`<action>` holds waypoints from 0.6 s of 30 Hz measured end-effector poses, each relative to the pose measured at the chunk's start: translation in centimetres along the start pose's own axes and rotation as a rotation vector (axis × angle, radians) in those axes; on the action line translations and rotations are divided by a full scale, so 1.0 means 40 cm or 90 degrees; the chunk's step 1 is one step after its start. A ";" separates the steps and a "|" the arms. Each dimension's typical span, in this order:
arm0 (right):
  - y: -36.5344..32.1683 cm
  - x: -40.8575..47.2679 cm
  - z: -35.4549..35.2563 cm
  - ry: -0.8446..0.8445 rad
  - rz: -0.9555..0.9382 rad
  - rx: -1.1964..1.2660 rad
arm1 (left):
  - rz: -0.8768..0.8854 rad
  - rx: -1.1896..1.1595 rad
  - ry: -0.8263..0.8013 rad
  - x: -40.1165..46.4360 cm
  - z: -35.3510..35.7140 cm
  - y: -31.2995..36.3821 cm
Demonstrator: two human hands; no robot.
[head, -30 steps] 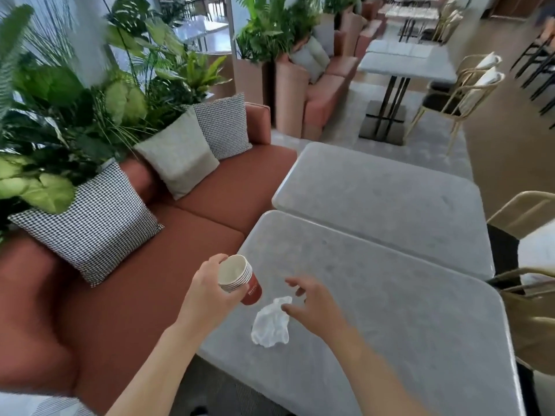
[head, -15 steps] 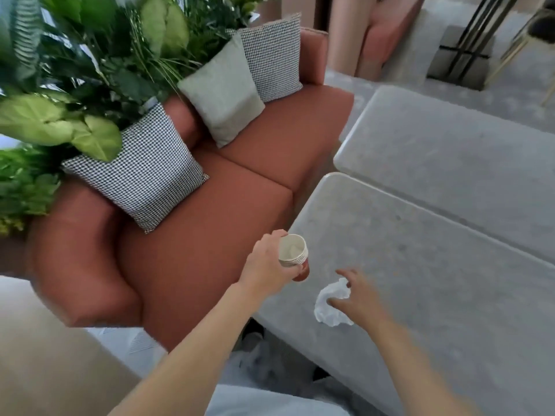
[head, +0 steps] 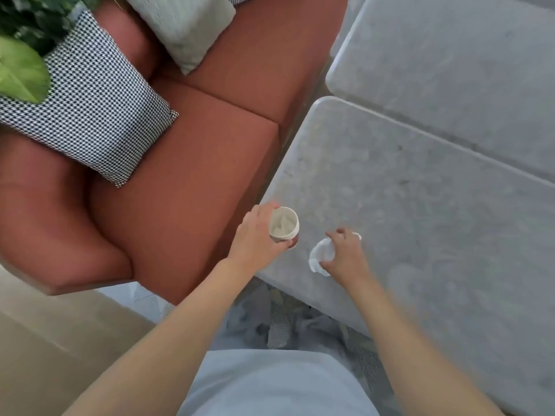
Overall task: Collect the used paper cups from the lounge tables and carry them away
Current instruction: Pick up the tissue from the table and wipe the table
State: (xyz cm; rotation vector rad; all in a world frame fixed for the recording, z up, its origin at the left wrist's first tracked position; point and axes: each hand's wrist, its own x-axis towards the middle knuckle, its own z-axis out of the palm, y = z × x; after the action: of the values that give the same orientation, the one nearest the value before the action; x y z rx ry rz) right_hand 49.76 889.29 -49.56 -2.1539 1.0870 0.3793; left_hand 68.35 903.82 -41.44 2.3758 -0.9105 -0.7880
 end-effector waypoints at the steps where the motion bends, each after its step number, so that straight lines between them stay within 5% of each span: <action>1: 0.007 -0.007 0.008 0.007 -0.004 -0.003 | 0.000 0.002 -0.002 -0.005 0.008 -0.003; 18: 0.156 -0.104 -0.054 0.149 0.025 0.129 | 0.037 -0.022 -0.020 -0.067 0.176 0.045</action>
State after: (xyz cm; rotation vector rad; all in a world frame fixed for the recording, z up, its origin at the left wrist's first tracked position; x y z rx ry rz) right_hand 42.17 887.66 -48.59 -2.0340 1.2406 0.0318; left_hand 61.29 902.98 -44.55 2.3026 -0.9658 -0.8151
